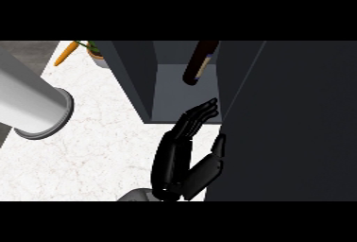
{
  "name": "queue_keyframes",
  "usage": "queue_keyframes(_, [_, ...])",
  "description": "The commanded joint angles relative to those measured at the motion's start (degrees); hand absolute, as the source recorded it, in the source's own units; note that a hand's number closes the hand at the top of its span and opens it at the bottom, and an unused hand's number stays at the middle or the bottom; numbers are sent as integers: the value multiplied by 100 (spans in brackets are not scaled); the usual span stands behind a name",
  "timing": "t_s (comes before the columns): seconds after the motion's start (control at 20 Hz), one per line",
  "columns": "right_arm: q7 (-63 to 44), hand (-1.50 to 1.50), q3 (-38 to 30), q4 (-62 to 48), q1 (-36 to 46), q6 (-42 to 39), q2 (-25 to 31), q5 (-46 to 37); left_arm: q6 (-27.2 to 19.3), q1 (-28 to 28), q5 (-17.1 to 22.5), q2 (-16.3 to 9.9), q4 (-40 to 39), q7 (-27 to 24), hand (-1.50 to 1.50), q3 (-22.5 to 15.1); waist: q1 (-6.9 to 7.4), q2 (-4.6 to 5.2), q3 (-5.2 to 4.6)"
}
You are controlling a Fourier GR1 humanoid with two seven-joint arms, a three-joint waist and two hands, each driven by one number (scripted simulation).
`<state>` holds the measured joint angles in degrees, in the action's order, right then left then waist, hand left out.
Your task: Pick up the wine, place it into the cabinet and close the cabinet
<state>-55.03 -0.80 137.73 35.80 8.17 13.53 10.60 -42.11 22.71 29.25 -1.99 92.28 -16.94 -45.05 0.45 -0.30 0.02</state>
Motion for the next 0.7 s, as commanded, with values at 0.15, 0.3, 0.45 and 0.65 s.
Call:
queue_keyframes(0.15, [-390, -150, 501, 349, 109, 333, -72, -473, 118, -1391, -266, -851, 1761, 66, 150, -744, -2, -7, -9])
queue_keyframes(0.3, [-40, -150, 56, 435, -355, -73, 29, 104, 817, -1747, -80, -1172, 1757, -161, 150, -552, -38, 16, -4])
queue_keyframes(0.45, [-538, 150, 432, 284, 43, -66, -56, 568, 1053, -2193, 103, -1769, 2294, -292, 150, -347, 8, 4, -11])
queue_keyframes(0.65, [12, 150, 949, 245, 128, -545, -20, 365, 1463, -2549, 223, -2353, 2716, -356, 150, -153, 40, 13, -11])
